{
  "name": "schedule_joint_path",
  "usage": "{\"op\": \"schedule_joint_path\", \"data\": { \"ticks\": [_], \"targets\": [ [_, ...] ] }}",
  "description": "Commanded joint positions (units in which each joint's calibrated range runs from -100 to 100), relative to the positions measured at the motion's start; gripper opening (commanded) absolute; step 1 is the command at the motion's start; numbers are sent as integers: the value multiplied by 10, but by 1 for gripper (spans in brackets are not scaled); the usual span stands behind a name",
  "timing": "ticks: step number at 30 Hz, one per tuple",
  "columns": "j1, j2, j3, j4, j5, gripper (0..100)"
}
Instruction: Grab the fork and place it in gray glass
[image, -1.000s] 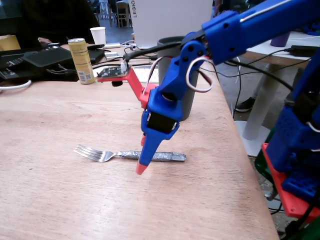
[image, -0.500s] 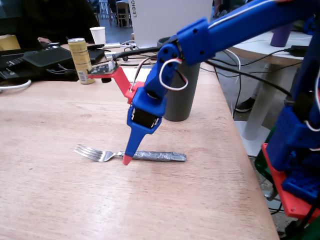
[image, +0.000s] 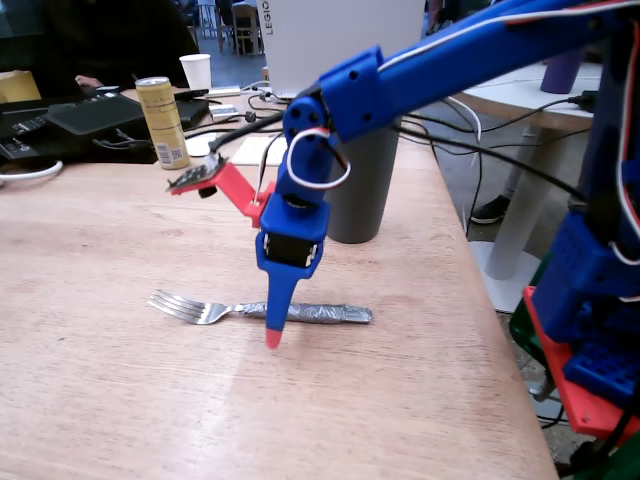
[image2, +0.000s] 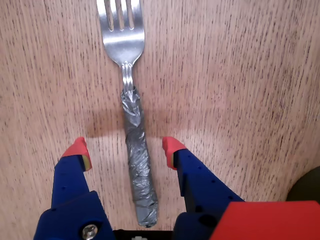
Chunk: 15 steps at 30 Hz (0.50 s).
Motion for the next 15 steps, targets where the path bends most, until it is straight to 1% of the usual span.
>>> {"op": "schedule_joint_path", "data": {
  "ticks": [1, 12, 13, 15],
  "targets": [
    [-13, 1, -28, 15, 1, 33],
    [-12, 3, -41, 15, 1, 30],
    [-12, 4, -44, 15, 1, 27],
    [-10, 17, -54, 16, 0, 13]
  ]
}}
